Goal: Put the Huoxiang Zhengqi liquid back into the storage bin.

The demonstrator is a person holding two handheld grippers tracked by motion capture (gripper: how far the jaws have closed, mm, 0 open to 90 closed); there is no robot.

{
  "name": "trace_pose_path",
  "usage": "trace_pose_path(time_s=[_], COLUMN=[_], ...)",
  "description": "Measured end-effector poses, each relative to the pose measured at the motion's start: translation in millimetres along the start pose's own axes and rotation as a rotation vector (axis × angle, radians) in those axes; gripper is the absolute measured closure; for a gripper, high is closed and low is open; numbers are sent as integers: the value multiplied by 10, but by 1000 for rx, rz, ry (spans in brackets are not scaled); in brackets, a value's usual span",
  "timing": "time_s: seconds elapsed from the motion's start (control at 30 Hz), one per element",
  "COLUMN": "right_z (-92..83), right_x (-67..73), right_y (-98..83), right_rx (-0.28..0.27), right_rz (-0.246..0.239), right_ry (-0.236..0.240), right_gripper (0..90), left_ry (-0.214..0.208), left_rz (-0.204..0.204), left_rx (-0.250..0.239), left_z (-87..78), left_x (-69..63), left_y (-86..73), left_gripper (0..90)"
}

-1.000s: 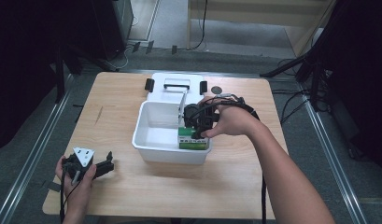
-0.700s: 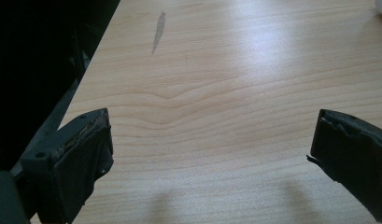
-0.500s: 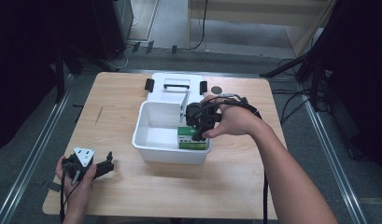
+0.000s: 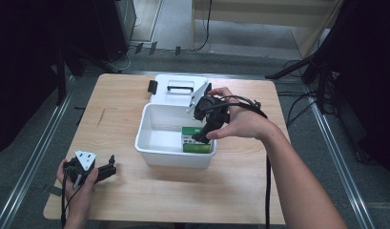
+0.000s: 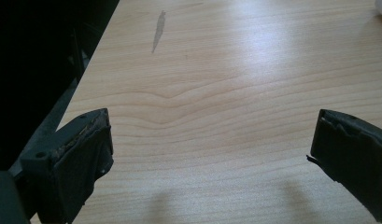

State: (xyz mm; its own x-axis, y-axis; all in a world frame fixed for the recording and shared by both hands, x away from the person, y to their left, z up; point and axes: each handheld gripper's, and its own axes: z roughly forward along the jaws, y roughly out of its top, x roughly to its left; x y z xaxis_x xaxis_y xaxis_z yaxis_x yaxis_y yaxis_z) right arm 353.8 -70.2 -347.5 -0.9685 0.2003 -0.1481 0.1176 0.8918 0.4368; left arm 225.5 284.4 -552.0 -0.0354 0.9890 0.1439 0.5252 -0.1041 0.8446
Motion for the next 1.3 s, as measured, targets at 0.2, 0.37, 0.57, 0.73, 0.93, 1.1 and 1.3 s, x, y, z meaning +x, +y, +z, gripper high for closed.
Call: trace_pose_path(time_s=[0.2, 0.37, 0.57, 0.73, 0.93, 1.1, 1.3], right_z=[-112, -197, -254, -281, -282, -255, -217], right_x=[-36, -93, -137, -198, -282, -263, -223], right_y=[-107, -256, -422, -653, -902, -1064, -1239], right_rx=[-81, -172, -264, -334, -379, -391, -402], right_rz=[65, 170, 281, 416, 576, 641, 687], right_ry=[-37, -139, -218, -320, -414, -495, -561], right_gripper=[0, 0, 0, 0, 0, 0, 0], left_ry=[0, 1, 1, 2, 2, 2, 2], left_rz=[2, 3, 3, 5, 5, 6, 5], left_rx=[1, 1, -1, -2, 0, 0, 1], left_z=[0, 0, 0, 0, -1, -1, -2], left_x=[-1, -1, -4, -5, -6, -4, -4], left_y=[0, 0, -1, -2, -2, -2, -2], left_gripper=[0, 0, 0, 0, 0, 0, 0])
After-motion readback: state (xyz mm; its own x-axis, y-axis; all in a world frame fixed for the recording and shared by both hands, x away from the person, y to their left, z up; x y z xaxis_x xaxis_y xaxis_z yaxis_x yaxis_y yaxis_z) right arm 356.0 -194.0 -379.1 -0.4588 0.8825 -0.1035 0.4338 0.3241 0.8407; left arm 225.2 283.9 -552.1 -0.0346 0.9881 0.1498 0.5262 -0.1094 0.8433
